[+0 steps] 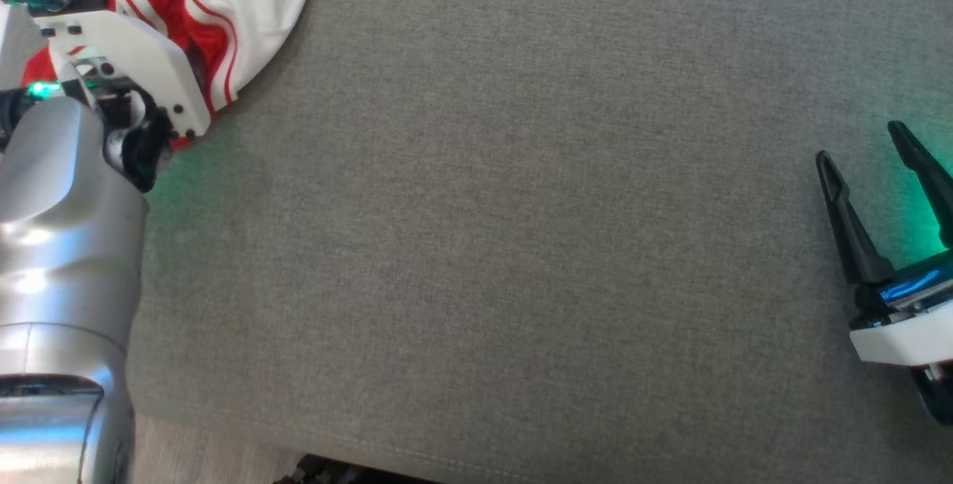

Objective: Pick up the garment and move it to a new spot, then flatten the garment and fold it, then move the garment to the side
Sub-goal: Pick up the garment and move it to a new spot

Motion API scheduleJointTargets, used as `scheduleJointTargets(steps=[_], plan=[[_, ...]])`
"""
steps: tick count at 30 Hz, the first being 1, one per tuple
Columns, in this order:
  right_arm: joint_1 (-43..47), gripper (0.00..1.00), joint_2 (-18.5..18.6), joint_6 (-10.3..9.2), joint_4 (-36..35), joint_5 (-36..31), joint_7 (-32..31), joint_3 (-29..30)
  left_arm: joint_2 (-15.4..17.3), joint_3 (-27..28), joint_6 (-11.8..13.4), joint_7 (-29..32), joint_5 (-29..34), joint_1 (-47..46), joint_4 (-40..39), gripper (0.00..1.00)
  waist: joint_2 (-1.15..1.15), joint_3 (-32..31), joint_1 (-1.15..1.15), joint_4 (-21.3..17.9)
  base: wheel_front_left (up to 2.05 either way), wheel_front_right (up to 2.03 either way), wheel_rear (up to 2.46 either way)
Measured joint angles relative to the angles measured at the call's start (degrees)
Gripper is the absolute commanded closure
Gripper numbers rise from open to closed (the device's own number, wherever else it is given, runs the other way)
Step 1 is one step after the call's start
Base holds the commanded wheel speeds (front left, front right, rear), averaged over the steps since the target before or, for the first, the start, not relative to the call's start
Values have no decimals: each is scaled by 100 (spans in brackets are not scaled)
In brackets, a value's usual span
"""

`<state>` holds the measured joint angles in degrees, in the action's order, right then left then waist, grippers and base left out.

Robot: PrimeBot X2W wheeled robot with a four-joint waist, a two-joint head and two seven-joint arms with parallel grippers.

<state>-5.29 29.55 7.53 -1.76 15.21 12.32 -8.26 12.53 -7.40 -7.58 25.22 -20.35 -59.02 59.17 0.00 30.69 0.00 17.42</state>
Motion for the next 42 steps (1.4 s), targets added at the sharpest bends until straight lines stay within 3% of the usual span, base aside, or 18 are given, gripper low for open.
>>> scheduleJointTargets(steps=[1,8,14,19,23,28,36,42], plan=[[-3,0,-2,0,-7,0,0,0,15,-32,0,-98,2,-32,49,100,0,10,0,-12,0,0,0],[-28,0,-118,0,188,43,12,-107,192,-361,10,-1324,287,-101,188,100,0,-186,1,-53,0,0,0],[-53,0,-471,0,556,108,151,-341,441,-608,7,-1848,498,-516,227,100,0,-722,0,-194,0,0,0],[-53,0,-938,0,888,220,204,-450,464,-1028,0,-2414,689,-674,-80,100,0,-1313,0,-382,0,0,0],[136,0,-1315,0,888,296,205,-445,442,-1530,-1,-2550,724,-671,-338,100,0,-1835,-1,-592,0,0,0],[478,0,-1591,0,903,434,205,-503,427,-2248,-1,-2587,298,-626,-1029,100,0,-2404,-2,-1011,0,0,0],[648,0,-1631,0,972,546,205,-636,424,-3370,-1,-2251,-476,-134,-2143,100,0,-2983,-1,-1937,0,0,0],[647,0,-1733,0,971,548,205,-704,266,-3982,-1,-2126,-883,493,-2509,100,0,-3153,0,-2626,0,0,0]])
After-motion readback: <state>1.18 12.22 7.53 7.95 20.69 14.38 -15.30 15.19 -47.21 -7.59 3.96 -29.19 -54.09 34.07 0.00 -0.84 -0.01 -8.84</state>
